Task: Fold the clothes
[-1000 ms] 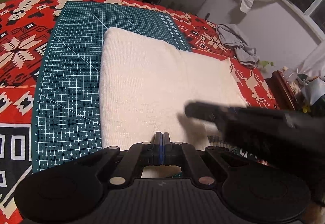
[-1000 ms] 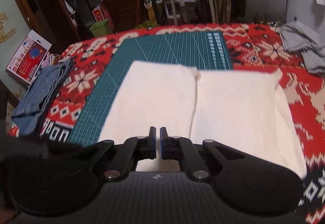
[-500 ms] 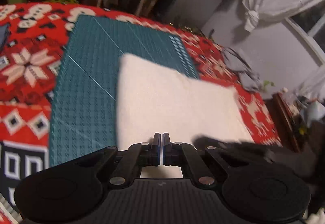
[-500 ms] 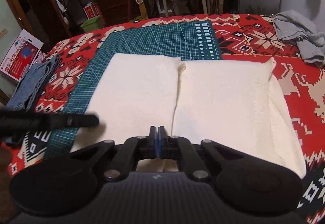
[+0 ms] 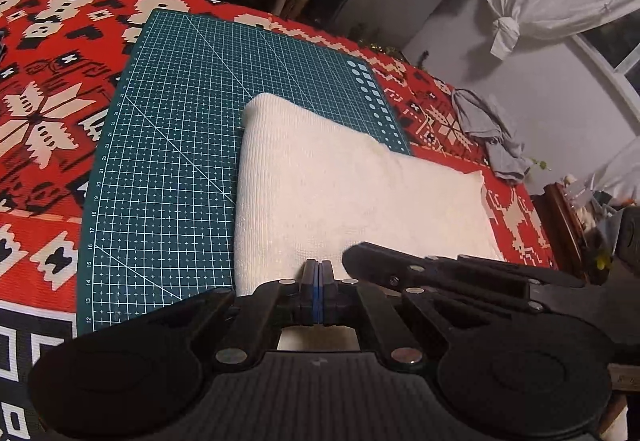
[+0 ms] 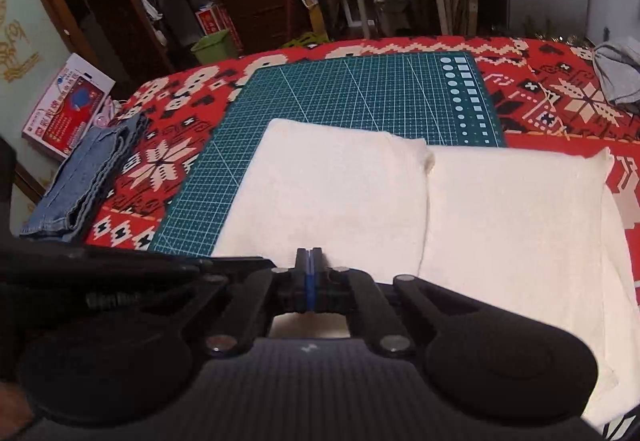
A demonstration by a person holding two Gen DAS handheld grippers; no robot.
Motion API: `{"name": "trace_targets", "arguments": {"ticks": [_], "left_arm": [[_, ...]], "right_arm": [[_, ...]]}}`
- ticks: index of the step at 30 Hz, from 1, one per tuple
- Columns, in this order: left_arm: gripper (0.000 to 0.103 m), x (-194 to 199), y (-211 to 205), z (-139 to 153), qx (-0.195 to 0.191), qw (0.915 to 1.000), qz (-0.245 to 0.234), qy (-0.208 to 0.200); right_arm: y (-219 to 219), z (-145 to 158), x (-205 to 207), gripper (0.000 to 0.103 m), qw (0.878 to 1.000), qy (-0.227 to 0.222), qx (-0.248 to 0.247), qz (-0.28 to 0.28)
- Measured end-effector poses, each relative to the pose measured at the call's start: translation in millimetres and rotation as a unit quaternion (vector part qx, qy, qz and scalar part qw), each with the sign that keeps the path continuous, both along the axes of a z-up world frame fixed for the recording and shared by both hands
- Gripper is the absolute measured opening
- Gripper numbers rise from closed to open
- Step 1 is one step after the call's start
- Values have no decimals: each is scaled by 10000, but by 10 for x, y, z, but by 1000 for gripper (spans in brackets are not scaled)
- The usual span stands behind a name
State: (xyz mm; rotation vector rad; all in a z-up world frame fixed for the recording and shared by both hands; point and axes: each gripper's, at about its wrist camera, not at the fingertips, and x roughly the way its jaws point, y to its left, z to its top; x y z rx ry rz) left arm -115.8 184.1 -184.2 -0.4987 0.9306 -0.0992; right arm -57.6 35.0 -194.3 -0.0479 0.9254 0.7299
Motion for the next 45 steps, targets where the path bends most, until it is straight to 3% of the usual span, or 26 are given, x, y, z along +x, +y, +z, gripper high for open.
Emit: {"name": "trace_targets", "arguments": {"ticks": [3,9,14,23,27,34,45], "left_arm": [[1,25,70,39,-154,9999,45,22],[1,181,253,167,-144,9993,284,-183],[1,348,331,107,-198,9992,330,-117],[3,345,175,81,227,9993,220,-195],[1,379,271,147,63,9992,316,-257],[1,636,442,116,-148,9985,455,-271],[1,728,464,174,-87,9980,481,-412]], "right_arm": [[-54,35,-5,0,9999,-57,-127,-87],[-47,205,162,2,9995,-81,191,-223],[121,82,375,1,9996,40,139,-228],[18,6,358,0,9992,-294,-107,-235],[-80,92,443,1,9986,-236,-116,-463],[20,145,602,1,9989,-266,30,-389],[63,57,693,1,9979,-425,-129,-469]]}}
